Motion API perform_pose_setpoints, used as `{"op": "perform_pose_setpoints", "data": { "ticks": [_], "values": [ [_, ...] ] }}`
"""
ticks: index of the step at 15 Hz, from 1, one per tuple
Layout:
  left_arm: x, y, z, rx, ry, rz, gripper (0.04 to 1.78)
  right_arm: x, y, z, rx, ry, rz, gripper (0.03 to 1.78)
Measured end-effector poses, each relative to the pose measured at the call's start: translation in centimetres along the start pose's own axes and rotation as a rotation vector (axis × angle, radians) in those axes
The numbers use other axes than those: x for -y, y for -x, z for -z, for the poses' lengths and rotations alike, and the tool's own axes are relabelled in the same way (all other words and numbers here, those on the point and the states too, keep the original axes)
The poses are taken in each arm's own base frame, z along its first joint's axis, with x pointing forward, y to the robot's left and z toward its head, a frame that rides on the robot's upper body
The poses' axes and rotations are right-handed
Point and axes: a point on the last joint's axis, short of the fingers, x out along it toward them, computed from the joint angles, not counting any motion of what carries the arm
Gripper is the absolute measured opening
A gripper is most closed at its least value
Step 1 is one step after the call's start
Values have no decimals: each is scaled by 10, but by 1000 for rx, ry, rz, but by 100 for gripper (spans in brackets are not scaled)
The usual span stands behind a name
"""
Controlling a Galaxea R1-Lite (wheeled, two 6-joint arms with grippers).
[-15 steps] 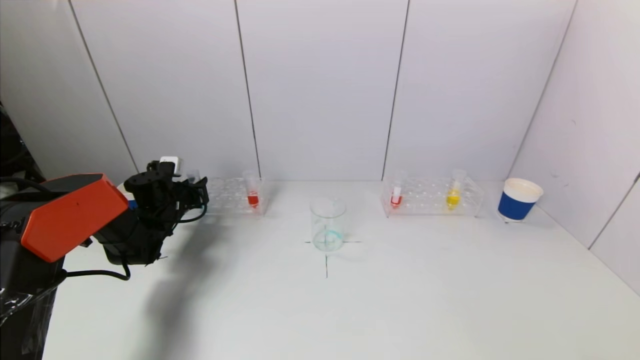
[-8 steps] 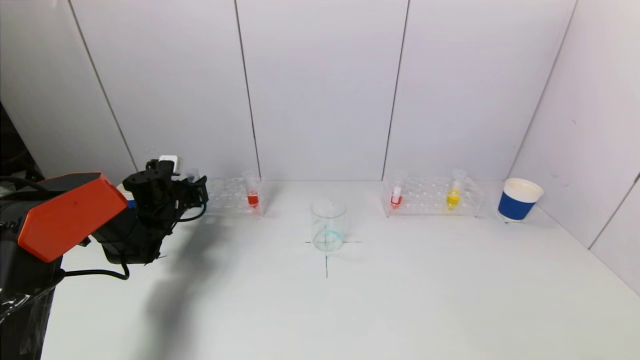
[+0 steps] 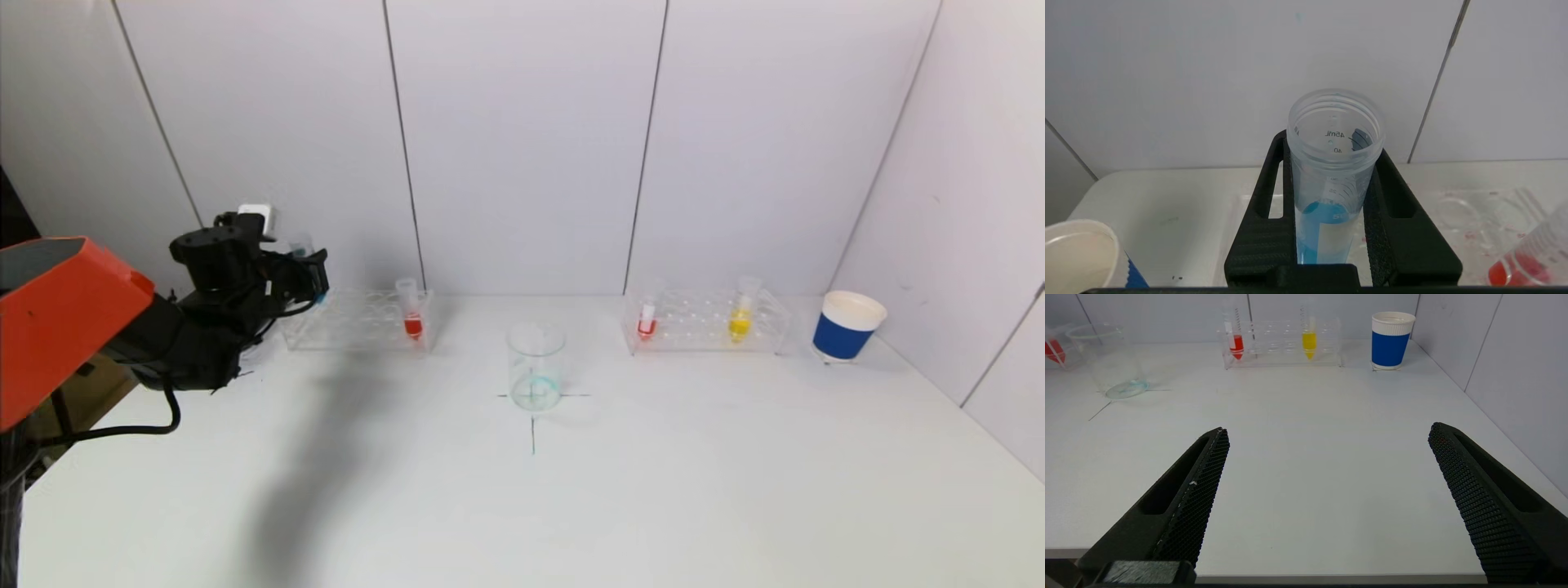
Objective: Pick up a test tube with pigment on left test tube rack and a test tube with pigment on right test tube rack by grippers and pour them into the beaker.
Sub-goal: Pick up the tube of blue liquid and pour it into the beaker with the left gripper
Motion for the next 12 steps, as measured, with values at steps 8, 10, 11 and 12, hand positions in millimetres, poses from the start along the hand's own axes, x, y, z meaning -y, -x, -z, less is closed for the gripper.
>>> {"op": "perform_pose_setpoints", "data": {
  "ticks": [8, 10, 11, 12],
  "values": [
    [19, 11, -109, 76, -34, 40, 47, 0, 0, 0, 0, 0, 0, 177],
    [29, 15, -129, 93, -49, 62, 47, 0, 0, 0, 0, 0, -1, 177],
    [35, 16, -138, 108, -57, 77, 47, 0, 0, 0, 0, 0, 0, 177],
    [44, 18, -144, 105, -70, 99, 47, 0, 0, 0, 0, 0, 0, 177]
  ]
}}
